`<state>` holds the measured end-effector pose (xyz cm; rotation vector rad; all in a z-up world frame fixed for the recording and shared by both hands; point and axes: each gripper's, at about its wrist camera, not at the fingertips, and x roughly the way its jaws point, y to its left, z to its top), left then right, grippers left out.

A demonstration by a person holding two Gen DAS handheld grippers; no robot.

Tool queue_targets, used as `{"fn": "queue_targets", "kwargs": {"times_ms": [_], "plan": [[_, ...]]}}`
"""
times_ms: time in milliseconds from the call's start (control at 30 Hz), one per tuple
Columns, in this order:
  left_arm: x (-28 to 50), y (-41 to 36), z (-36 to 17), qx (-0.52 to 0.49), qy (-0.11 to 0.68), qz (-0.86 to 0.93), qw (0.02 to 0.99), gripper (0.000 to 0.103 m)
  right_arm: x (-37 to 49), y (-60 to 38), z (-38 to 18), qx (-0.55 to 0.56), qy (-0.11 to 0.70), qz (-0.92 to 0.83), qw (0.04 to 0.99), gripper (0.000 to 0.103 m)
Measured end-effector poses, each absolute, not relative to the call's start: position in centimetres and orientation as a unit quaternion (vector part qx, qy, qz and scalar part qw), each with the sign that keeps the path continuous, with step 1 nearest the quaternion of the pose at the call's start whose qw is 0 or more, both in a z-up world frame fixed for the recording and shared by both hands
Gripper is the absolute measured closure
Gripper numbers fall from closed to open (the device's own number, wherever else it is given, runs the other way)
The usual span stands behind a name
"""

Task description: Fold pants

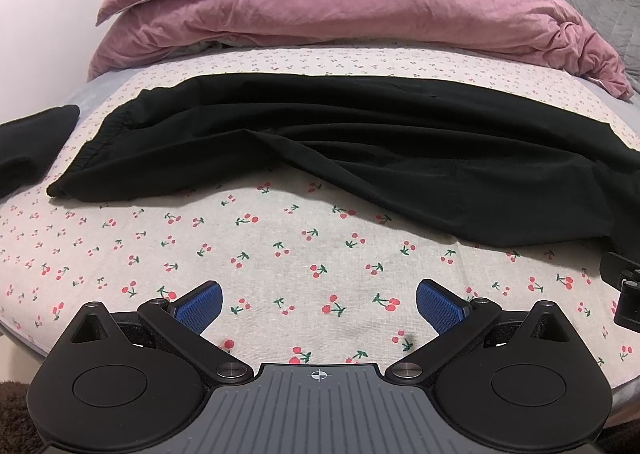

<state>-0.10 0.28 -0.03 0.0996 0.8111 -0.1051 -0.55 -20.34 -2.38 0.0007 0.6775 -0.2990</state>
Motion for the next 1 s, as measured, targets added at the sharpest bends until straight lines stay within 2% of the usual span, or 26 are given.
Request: {"fn": "queue_targets", "kwargs": {"times_ms": [600, 1000], "plan": [[0.0, 0.7, -0.2, 0.041, 0.389, -0.06, 0.918, 0.0, -0.2, -20.6, -2.8, -0.016, 0.34, -0.156, 0.927, 0.0], [2.7, 5.2, -0.7, 0.031, 0.401, -0.123, 0.907, 0.0, 0.1, -24.8, -3.2, 0.026, 0.374, -0.107, 0.921, 0.0]]}}
